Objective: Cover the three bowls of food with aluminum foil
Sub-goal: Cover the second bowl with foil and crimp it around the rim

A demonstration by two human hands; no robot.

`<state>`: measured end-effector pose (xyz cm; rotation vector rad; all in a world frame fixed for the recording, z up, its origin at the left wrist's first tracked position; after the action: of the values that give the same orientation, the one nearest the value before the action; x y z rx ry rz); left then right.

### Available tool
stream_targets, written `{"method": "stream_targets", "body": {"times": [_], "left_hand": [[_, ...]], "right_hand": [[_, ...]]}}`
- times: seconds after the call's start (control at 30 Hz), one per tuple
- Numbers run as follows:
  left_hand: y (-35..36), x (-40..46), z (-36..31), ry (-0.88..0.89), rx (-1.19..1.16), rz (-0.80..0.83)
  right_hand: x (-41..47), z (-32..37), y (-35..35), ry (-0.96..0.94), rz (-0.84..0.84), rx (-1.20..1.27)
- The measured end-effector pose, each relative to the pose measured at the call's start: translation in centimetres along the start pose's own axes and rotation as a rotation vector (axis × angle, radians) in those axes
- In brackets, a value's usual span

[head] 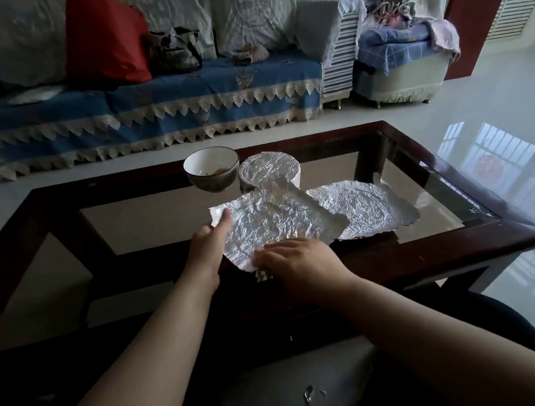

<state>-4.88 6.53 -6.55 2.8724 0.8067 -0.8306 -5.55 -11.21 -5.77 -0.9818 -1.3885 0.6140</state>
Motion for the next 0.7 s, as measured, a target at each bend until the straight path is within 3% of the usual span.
{"method": "stream_targets", "body": {"times": [0.07,0.23,0.33,0.4,0.43,0.53,0.6,0.7], "left_hand": [[0.1,0.6,0.4,0.068,0.084,-0.105],[0.0,1.5,0.2,0.073,0.164,-0.185],[-0.1,1.5,0.0,0.047,0.158,-0.132],[-0.7,1.1,-0.8,0.074,0.056,-0.117],[-1.3,0.9,-1.5,0.176,0.065,-0.206],[-2.1,-1.2,-4.1,0.732,0.348,-0.528],[-0.6,-3.1,-5.4,0.905,0.583,-0.387],[3.0,-4.1,-4.9,0.718,0.979,-0.077]], "right_hand": [[0.2,0.5,0.6,0.013,0.02,0.01],[1.0,1.4,0.1,0.089,-0.006,-0.03],[1.1,1.2,-2.4,0.15,-0.212,0.03],[0.7,-0.2,-4.2,0.342,-0.424,0.15],[0.4,-1.2,-4.9,0.47,-0.529,0.215],[-0.6,-4.8,-6.2,0.723,-0.714,0.242],[-1.1,-7.2,-6.1,0.854,-0.593,0.215],[-1.3,-9.5,-4.0,1.057,-0.174,0.287]]}}
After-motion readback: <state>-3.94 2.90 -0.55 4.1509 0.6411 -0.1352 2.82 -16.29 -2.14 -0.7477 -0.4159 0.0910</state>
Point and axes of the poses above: each hand's wrist, its own x-axis towards the middle knuckle, its own y-axis out of the palm, z = x × y, the point moved 2 cm from there along x, towards the middle knuckle, and after that the axes turned 15 degrees about -y, right-handed, at the moved point
